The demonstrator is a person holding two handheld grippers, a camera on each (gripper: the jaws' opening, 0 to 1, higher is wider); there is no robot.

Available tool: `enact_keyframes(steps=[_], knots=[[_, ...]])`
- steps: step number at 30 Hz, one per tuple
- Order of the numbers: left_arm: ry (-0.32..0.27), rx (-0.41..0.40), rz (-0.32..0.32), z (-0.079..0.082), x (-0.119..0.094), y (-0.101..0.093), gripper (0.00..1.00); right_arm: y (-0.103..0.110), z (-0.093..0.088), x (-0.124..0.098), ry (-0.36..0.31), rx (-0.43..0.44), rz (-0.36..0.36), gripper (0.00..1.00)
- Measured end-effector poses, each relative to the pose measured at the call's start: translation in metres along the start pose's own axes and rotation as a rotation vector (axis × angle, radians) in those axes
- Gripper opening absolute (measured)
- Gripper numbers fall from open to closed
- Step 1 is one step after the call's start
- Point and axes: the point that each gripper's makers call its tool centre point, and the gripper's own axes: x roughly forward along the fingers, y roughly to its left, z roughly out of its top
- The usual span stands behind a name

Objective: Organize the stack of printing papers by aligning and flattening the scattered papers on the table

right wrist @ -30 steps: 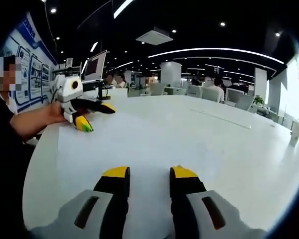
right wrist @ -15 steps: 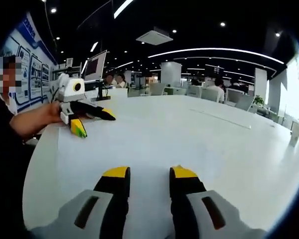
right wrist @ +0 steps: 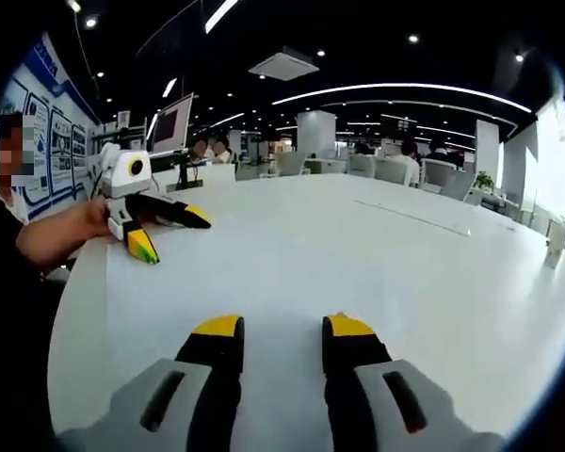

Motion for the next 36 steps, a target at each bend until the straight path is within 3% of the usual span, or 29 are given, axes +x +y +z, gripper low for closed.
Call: enact_keyframes(steps=[5, 8, 10, 13, 17, 19, 22, 25, 32, 36], knots=[[-0.019, -0.003, -0.004, 0.005, -0.004, 0.002, 0.67, 0.005, 0.003, -0.002, 0.000, -0.026, 0.011, 0.28], [-0.055, -0.021, -0.009, 0.012, -0.009, 0.004, 0.66, 0.004, 0.014, -0.007, -0.053, 0.027, 0.018, 0.29], [-0.084, -0.048, -0.012, 0.017, -0.012, 0.006, 0.66, 0.005, 0.022, -0.012, -0.091, 0.042, 0.026, 0.35], [-0.106, -0.085, 0.008, 0.022, -0.016, 0.015, 0.65, 0.007, 0.030, -0.017, -0.119, 0.050, 0.035, 0.52], [-0.120, -0.111, 0.014, 0.025, -0.020, 0.018, 0.66, 0.009, 0.034, -0.023, -0.111, 0.034, 0.035, 0.55], [-0.112, -0.118, 0.017, 0.024, -0.022, 0.017, 0.68, 0.006, 0.032, -0.024, -0.099, 0.035, 0.033, 0.57], [-0.046, -0.129, 0.022, 0.016, -0.027, 0.015, 0.66, 0.006, 0.029, -0.027, -0.085, 0.043, 0.029, 0.58], [-0.037, -0.135, 0.013, 0.017, -0.034, 0.010, 0.66, 0.011, 0.029, -0.032, -0.080, 0.088, 0.053, 0.61], [0.001, -0.129, 0.037, 0.015, -0.050, 0.007, 0.65, 0.018, 0.029, -0.046, -0.063, 0.058, 0.052, 0.62], [0.011, -0.098, 0.036, 0.013, -0.061, -0.005, 0.65, 0.023, 0.033, -0.054, -0.084, 0.083, 0.077, 0.62]])
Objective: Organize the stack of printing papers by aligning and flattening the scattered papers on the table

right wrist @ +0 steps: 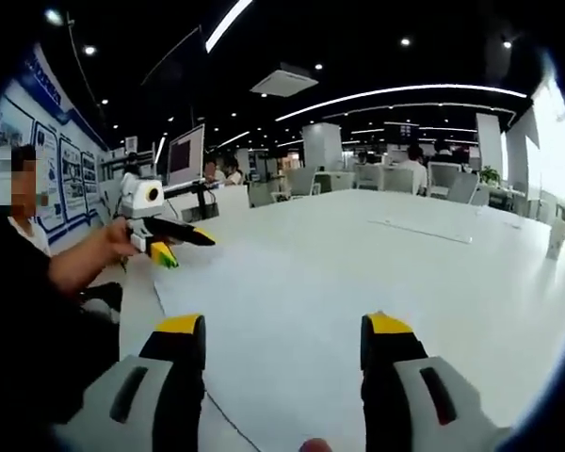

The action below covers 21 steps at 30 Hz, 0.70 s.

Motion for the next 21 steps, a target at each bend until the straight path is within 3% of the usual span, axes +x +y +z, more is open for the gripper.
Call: enact_keyframes(steps=[5, 11, 15, 21], knots=[[0.004, 0.033, 0.032, 0.001, -0.014, -0.004, 0.66, 0.001, 0.000, -0.013, 0.003, -0.011, -0.017, 0.62], [-0.036, 0.021, 0.062, 0.010, -0.033, -0.004, 0.65, -0.005, 0.009, -0.034, -0.060, 0.025, -0.041, 0.60], [-0.052, 0.014, 0.065, 0.011, -0.042, -0.006, 0.65, 0.013, 0.018, -0.040, -0.100, 0.046, -0.045, 0.56], [-0.112, -0.018, 0.069, 0.021, -0.058, -0.007, 0.63, 0.011, 0.014, -0.046, -0.063, -0.010, -0.066, 0.56]])
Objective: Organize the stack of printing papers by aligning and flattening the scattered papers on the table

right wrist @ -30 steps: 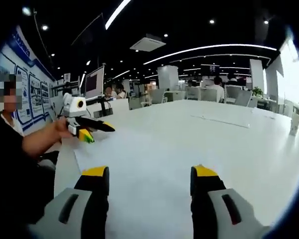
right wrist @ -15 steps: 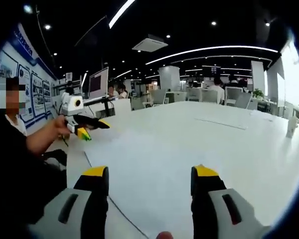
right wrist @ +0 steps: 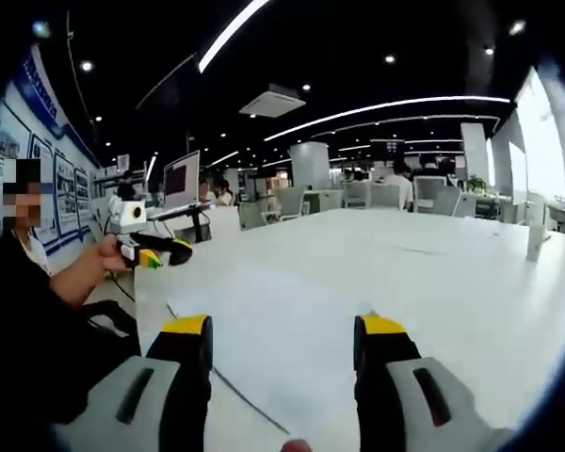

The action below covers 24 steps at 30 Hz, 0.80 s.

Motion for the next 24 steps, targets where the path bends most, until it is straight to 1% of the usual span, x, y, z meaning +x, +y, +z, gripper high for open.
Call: enact_keyframes(steps=[2, 3, 6, 8, 11, 12, 15, 18, 21, 24], knots=[[-0.009, -0.004, 0.003, 0.003, -0.003, -0.001, 0.63, 0.003, 0.002, -0.002, 0.008, -0.018, 0.002, 0.56], [-0.021, -0.001, 0.002, 0.006, -0.005, -0.003, 0.64, 0.004, 0.003, -0.003, 0.008, -0.021, 0.001, 0.56], [-0.029, 0.004, -0.009, 0.010, -0.010, -0.010, 0.64, 0.008, 0.011, -0.009, -0.002, -0.038, -0.013, 0.56], [-0.028, 0.012, -0.013, 0.012, -0.014, -0.015, 0.64, 0.009, 0.015, -0.012, -0.002, -0.041, -0.030, 0.56], [-0.011, 0.032, -0.010, 0.013, -0.018, -0.020, 0.64, 0.011, 0.018, -0.017, 0.009, -0.056, -0.046, 0.56], [-0.004, 0.039, -0.007, 0.012, -0.020, -0.022, 0.64, 0.010, 0.017, -0.019, 0.021, -0.076, -0.052, 0.56], [0.003, 0.047, -0.004, 0.012, -0.024, -0.022, 0.64, 0.008, 0.012, -0.022, 0.050, -0.097, -0.067, 0.56], [0.016, 0.040, 0.000, 0.007, -0.030, -0.023, 0.64, 0.007, 0.006, -0.030, 0.072, -0.084, -0.070, 0.56], [0.031, 0.042, 0.006, 0.003, -0.035, -0.025, 0.64, 0.006, 0.003, -0.038, 0.083, -0.080, -0.080, 0.56], [0.032, 0.045, 0.009, 0.002, -0.041, -0.026, 0.64, 0.006, 0.001, -0.044, 0.082, -0.075, -0.081, 0.56]])
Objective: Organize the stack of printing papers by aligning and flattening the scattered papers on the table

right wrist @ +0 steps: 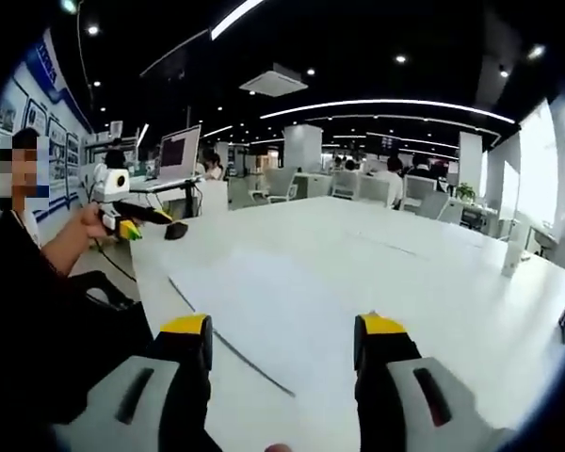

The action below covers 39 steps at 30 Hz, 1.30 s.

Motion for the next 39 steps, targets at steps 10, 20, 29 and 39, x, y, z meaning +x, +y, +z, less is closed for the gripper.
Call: enact_keyframes(steps=[10, 20, 29, 39], knots=[[0.022, 0.003, -0.011, -0.008, -0.015, -0.006, 0.64, 0.004, -0.016, -0.019, 0.054, -0.007, -0.006, 0.56], [0.060, -0.019, 0.015, -0.027, -0.026, 0.007, 0.64, -0.006, -0.036, -0.034, 0.112, 0.013, -0.032, 0.56], [0.071, -0.024, 0.028, -0.032, -0.038, 0.007, 0.64, -0.006, -0.038, -0.046, 0.141, 0.002, -0.039, 0.55], [0.091, -0.036, 0.047, -0.041, -0.047, 0.008, 0.64, -0.003, -0.045, -0.054, 0.171, 0.016, -0.033, 0.55]])
